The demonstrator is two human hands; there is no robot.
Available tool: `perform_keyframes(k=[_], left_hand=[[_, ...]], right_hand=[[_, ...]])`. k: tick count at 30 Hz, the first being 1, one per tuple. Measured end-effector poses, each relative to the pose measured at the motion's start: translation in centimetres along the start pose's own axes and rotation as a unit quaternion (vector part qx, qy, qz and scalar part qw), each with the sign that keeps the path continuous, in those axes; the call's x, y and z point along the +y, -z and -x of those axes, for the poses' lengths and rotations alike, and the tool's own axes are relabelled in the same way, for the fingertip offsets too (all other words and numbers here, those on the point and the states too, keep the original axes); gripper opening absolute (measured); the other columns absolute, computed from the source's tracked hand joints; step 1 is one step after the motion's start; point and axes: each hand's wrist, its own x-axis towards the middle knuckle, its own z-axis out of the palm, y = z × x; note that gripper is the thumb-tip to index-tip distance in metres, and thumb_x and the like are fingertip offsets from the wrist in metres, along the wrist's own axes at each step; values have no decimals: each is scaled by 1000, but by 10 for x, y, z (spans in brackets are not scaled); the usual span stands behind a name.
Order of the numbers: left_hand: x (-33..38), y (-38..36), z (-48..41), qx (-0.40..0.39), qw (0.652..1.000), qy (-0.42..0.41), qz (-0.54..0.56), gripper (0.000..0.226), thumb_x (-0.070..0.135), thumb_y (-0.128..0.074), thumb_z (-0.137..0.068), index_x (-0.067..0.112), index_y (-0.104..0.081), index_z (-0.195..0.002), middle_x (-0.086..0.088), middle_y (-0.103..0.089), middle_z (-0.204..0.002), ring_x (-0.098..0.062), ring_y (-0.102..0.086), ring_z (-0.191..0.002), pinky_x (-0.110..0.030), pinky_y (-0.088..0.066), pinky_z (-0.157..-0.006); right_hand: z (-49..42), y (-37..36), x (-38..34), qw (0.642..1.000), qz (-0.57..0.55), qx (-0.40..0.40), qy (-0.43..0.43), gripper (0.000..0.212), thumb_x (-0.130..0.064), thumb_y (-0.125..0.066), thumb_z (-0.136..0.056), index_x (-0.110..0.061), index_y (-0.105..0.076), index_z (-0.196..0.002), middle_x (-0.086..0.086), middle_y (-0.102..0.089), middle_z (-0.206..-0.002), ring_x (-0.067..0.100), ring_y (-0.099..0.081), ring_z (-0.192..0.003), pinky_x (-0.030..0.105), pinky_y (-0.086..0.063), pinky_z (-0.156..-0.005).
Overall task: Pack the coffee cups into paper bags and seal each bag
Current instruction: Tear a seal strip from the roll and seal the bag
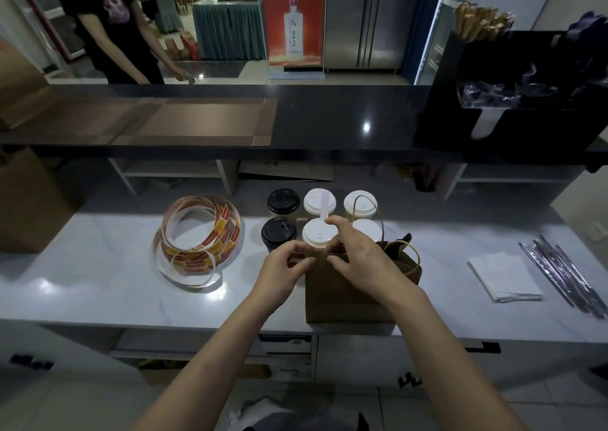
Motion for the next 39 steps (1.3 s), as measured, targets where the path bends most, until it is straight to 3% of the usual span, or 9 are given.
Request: perform_keyframes(k=[8,15,19,23,27,31,34,39], left_hand=[[2,-4,4,27,1000,0,13,13,17,-70,-99,26,-72,-108,15,-73,-102,1,-68,-99,-18,-54,-87],[0,-7,6,56,998,6,18,12,15,-70,-99,25,-75,-104,13,-74,-98,6,-67,-95,-8,-51,-77],[1,-11,7,73,997,12,36,10,15,-70,-99,22,-76,-101,12,-75,-94,8,-66,-90,-5,-49,-76],[1,-12,6,76,995,23,56,9,14,-70,-98,18,-77,-103,10,-76,-94,8,-67,-88,-5,-49,-75],[1,-12,7,76,995,32,63,9,16,-72,-97,22,-77,-101,11,-77,-93,5,-68,-89,-7,-51,-75],[1,-13,7,75,994,39,67,9,17,-71,-98,23,-77,-101,11,-76,-95,4,-68,-90,-7,-52,-74],[1,-13,6,74,995,44,55,8,20,-71,-98,25,-76,-103,13,-76,-97,3,-69,-93,-7,-51,-74],[1,-14,5,76,994,48,68,7,19,-72,-98,23,-77,-99,11,-76,-91,2,-69,-88,-11,-53,-76]], right_hand=[[-3,-6,2,1000,8,10,0,68,-12,-72,-95,-33,-34,-147,-8,-66,-101,14,-63,-98,38,-57,-92],[-5,-10,5,1000,2,26,0,65,-11,-72,-93,-32,-37,-144,-10,-64,-96,12,-63,-94,40,-58,-90],[-2,-12,7,999,-6,43,11,62,-17,-74,-93,-36,-39,-141,-12,-62,-104,11,-62,-98,38,-58,-89],[-3,-11,6,993,-75,89,18,45,-23,-74,-95,-36,-48,-130,-16,-54,-116,5,-59,-100,31,-56,-86],[-1,-10,4,982,-150,116,1,33,-20,-71,-98,-33,-49,-119,-19,-53,-113,6,-60,-105,20,-51,-84],[0,-6,0,964,-234,124,-25,27,-16,-69,-99,-27,-49,-113,-9,-63,-108,6,-63,-102,20,-53,-83],[1,-3,-3,953,-262,148,-42,29,-15,-71,-98,-31,-47,-105,-6,-61,-105,2,-60,-98,14,-50,-80],[1,-1,-1,945,-287,150,-47,28,-12,-73,-96,-25,-48,-100,1,-57,-97,19,-58,-89,29,-50,-75]])
